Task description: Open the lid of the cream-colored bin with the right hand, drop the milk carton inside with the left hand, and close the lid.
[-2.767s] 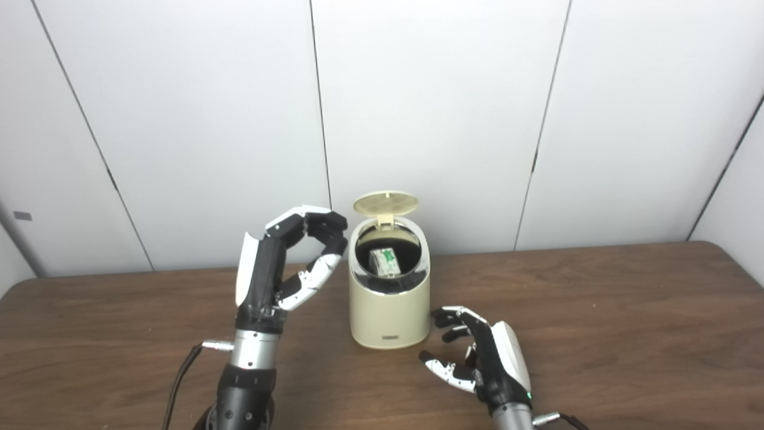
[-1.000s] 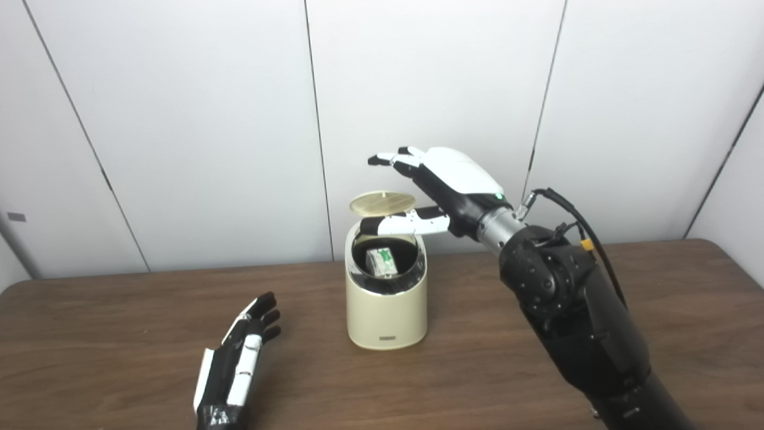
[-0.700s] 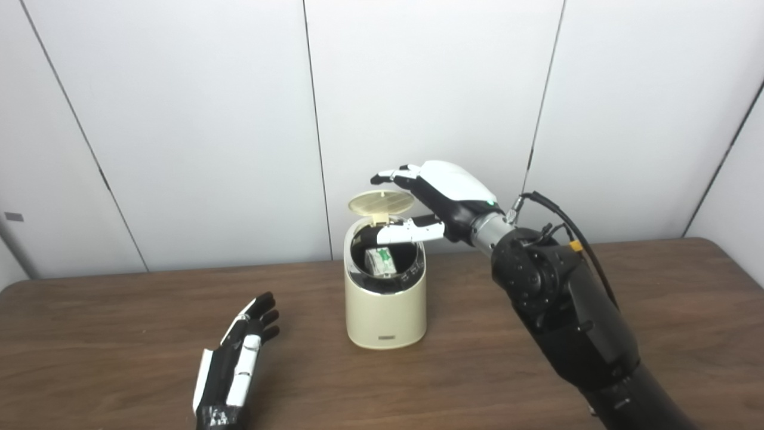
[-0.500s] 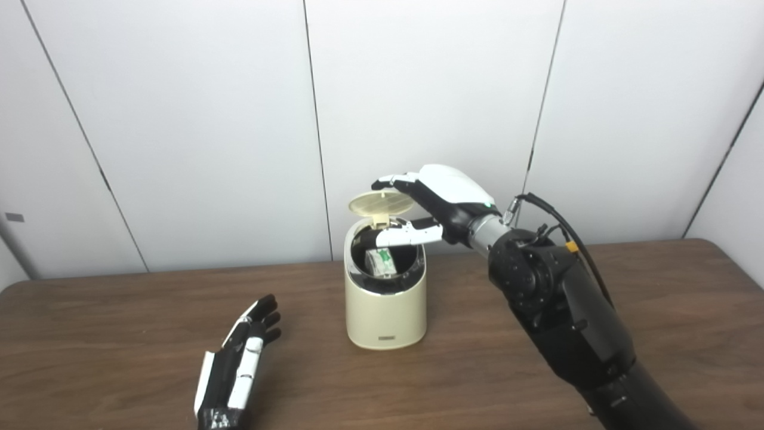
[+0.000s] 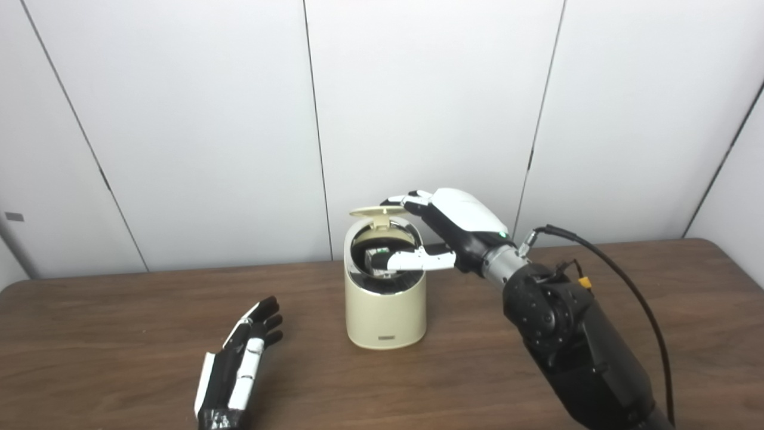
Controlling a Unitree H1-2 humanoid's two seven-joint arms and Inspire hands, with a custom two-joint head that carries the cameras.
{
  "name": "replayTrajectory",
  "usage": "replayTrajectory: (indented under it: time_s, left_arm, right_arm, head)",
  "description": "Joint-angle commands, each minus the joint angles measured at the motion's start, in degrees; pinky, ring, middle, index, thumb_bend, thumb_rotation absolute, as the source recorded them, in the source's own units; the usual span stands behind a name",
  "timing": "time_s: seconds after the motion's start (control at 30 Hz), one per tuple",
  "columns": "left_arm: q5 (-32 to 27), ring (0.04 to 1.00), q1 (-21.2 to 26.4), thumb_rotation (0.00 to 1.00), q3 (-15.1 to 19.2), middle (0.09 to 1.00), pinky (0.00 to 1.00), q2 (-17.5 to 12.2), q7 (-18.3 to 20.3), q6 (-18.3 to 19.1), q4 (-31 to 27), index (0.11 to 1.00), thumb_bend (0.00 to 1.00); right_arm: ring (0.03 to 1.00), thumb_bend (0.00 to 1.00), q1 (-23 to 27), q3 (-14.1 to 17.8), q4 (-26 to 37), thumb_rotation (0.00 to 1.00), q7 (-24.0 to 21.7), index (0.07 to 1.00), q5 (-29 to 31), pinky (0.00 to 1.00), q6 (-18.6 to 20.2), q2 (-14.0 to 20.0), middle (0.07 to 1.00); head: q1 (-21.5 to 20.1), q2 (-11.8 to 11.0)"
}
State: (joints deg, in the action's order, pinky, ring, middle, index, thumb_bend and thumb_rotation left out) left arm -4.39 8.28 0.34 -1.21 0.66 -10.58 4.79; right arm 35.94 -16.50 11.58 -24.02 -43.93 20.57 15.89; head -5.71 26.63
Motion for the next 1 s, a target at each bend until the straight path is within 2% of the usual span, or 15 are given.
replayTrajectory:
  time_s: [0.0, 0.23, 0.4, 0.8, 0.97]
  left_arm:
    - [0.60, 0.861, 0.45, 0.80, -0.03, 0.873, 0.84, 0.36, -0.03, -0.85, -1.69, 0.877, 0.55]
    - [1.09, 0.866, 0.05, 0.81, -0.17, 0.874, 0.83, 0.87, -0.34, 0.38, -3.22, 0.879, 0.55]
    - [1.25, 0.866, -0.02, 0.82, -0.21, 0.875, 0.83, 1.17, -0.20, 1.16, -4.20, 0.881, 0.54]
    - [1.36, 0.849, 0.18, 0.80, -0.04, 0.868, 0.80, 1.68, -0.38, 2.96, -5.57, 0.877, 0.56]
    - [1.42, 0.844, 0.12, 0.80, -0.03, 0.863, 0.79, 1.78, -0.47, 3.51, -6.05, 0.868, 0.57]
  right_arm:
    - [0.948, 0.85, 1.39, 0.84, 3.08, 0.93, 0.99, 0.845, -0.31, 0.90, 0.71, -0.74, 0.859]
    - [0.943, 0.85, -1.21, 0.79, 4.64, 0.92, 0.42, 0.839, -0.12, 0.92, 1.50, -0.85, 0.850]
    - [0.926, 0.84, -1.94, 0.68, 5.24, 0.90, -0.38, 0.830, -0.41, 0.89, 1.84, -0.45, 0.842]
    - [0.923, 0.79, -6.66, -1.26, 5.16, 0.85, -0.87, 0.827, -1.79, 0.92, -0.88, 2.20, 0.845]
    - [0.923, 0.81, -7.51, -2.93, 5.10, 0.82, -1.38, 0.824, -3.72, 0.95, -2.44, 3.34, 0.853]
  head:
    - [0.13, 0.10]
    - [0.06, 0.85]
    - [-0.10, 1.71]
    - [-0.30, 2.97]
    - [-0.31, 3.11]
